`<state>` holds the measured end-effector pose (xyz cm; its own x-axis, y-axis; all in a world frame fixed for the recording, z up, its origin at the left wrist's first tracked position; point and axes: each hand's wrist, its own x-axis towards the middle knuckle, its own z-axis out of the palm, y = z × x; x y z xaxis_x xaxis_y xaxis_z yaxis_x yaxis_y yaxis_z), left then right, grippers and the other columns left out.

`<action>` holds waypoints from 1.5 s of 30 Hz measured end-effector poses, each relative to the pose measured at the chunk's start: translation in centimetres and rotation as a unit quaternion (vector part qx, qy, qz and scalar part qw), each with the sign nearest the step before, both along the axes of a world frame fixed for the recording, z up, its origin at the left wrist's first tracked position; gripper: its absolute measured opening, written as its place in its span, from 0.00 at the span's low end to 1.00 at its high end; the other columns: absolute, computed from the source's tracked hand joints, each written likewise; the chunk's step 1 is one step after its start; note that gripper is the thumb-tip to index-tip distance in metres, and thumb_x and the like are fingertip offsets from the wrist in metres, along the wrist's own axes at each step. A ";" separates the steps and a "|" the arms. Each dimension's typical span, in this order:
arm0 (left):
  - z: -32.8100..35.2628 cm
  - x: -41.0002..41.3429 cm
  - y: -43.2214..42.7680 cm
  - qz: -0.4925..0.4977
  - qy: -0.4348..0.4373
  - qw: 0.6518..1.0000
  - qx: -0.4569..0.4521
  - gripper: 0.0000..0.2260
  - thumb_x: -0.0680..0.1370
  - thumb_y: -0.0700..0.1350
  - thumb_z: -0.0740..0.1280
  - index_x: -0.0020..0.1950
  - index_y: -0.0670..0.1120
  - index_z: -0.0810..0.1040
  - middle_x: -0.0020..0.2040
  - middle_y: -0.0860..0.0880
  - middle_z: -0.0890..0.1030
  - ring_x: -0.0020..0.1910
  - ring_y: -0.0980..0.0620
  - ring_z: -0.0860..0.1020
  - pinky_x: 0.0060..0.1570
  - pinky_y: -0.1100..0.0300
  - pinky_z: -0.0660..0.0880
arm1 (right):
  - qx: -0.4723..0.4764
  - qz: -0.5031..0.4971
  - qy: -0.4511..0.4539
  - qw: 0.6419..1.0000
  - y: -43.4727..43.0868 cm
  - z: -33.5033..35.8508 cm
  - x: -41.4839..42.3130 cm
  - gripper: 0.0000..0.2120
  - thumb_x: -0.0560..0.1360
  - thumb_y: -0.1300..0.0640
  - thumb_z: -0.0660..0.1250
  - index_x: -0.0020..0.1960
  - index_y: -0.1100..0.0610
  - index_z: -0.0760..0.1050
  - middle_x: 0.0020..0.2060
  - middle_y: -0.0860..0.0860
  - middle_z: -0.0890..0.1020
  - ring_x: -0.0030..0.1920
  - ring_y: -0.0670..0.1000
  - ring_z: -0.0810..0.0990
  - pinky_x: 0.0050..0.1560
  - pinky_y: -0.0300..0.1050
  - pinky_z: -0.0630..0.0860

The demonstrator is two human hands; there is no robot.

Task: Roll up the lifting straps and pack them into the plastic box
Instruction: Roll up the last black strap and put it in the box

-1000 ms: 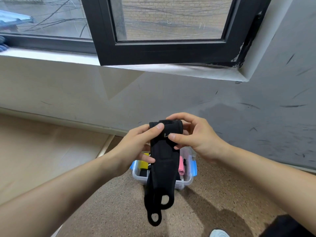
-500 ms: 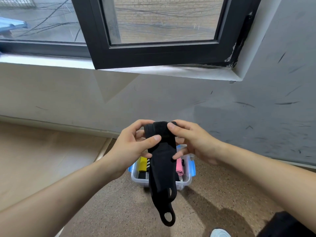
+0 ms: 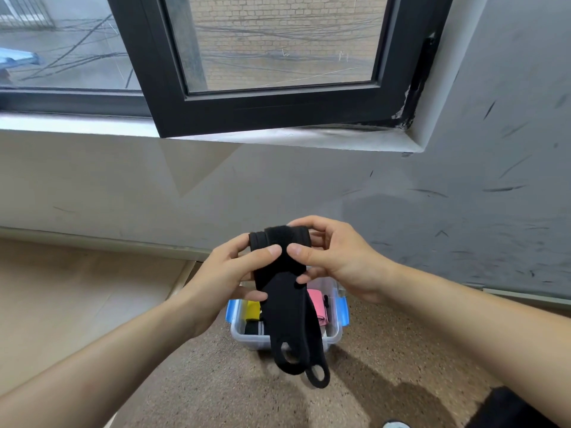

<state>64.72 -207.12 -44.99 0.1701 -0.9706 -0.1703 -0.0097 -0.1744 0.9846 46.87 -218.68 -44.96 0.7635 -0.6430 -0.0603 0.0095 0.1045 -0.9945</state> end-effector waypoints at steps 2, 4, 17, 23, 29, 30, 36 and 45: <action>0.1 0.0 -0.1 0.013 -0.008 1.000 0.004 0.20 0.73 0.58 0.71 0.62 0.52 0.82 0.56 0.48 0.86 0.55 0.48 0.86 0.44 0.53 0.80 | -0.012 0.000 -0.002 1.000 0.0 -0.1 -0.1 0.15 0.77 0.66 0.71 0.63 0.61 0.76 0.51 0.58 0.82 0.49 0.51 0.85 0.40 0.45 0.83; 0.2 -0.1 -0.1 0.026 -0.012 1.000 0.006 0.19 0.73 0.59 0.72 0.60 0.52 0.82 0.53 0.49 0.87 0.53 0.49 0.86 0.41 0.54 0.80 | -0.026 0.003 0.001 1.000 0.1 -0.2 -0.1 0.16 0.77 0.67 0.71 0.63 0.60 0.76 0.51 0.58 0.81 0.50 0.51 0.84 0.40 0.45 0.84; 0.2 -0.4 -0.3 0.051 0.019 0.997 -0.048 0.19 0.71 0.47 0.75 0.61 0.46 0.80 0.46 0.47 0.84 0.47 0.50 0.85 0.39 0.59 0.81 | 0.001 0.049 0.061 0.997 0.2 0.0 -0.2 0.17 0.79 0.51 0.70 0.65 0.57 0.76 0.58 0.55 0.83 0.53 0.52 0.86 0.40 0.49 0.84; 0.1 -1.1 -0.3 0.067 -0.007 0.993 -0.099 0.17 0.74 0.35 0.75 0.61 0.43 0.78 0.44 0.51 0.85 0.45 0.54 0.85 0.42 0.60 0.82 | 0.034 0.064 0.090 0.993 0.4 0.2 0.0 0.31 0.76 0.33 0.65 0.67 0.57 0.76 0.55 0.59 0.84 0.52 0.53 0.86 0.38 0.47 0.83; -0.2 -0.9 -0.1 0.033 -0.049 0.992 -0.112 0.19 0.74 0.31 0.75 0.62 0.45 0.77 0.48 0.50 0.85 0.48 0.52 0.84 0.46 0.57 0.83 | 0.061 0.028 0.060 0.996 0.8 0.4 0.0 0.20 0.77 0.46 0.71 0.63 0.57 0.79 0.47 0.52 0.84 0.45 0.53 0.86 0.35 0.46 0.83; -0.2 -0.9 -0.1 0.031 -0.050 0.992 -0.109 0.20 0.74 0.31 0.75 0.62 0.45 0.77 0.49 0.50 0.85 0.49 0.52 0.85 0.47 0.56 0.83 | 0.065 0.025 0.056 0.996 0.8 0.4 0.0 0.18 0.77 0.48 0.71 0.62 0.57 0.79 0.48 0.53 0.84 0.45 0.54 0.86 0.36 0.45 0.83; 0.1 -0.9 0.4 0.043 -0.013 0.999 -0.031 0.20 0.74 0.41 0.77 0.64 0.50 0.77 0.55 0.48 0.85 0.50 0.51 0.86 0.37 0.58 0.82 | 0.073 0.016 0.025 0.997 0.6 0.4 0.0 0.19 0.76 0.54 0.73 0.63 0.60 0.78 0.52 0.54 0.83 0.47 0.52 0.85 0.36 0.42 0.82; 0.7 -0.5 0.5 -0.019 0.043 0.996 0.079 0.20 0.75 0.64 0.67 0.61 0.56 0.83 0.56 0.48 0.86 0.53 0.49 0.85 0.41 0.56 0.81 | 0.069 0.028 0.001 0.997 0.6 -0.2 -0.4 0.18 0.76 0.62 0.72 0.65 0.60 0.74 0.53 0.49 0.84 0.55 0.52 0.85 0.42 0.46 0.83</action>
<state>64.20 -206.64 -44.31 0.1112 -0.9364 -0.3329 0.0642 -0.3275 0.9427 46.45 -218.05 -45.20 0.7978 -0.5847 -0.1469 -0.0020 0.2411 -0.9705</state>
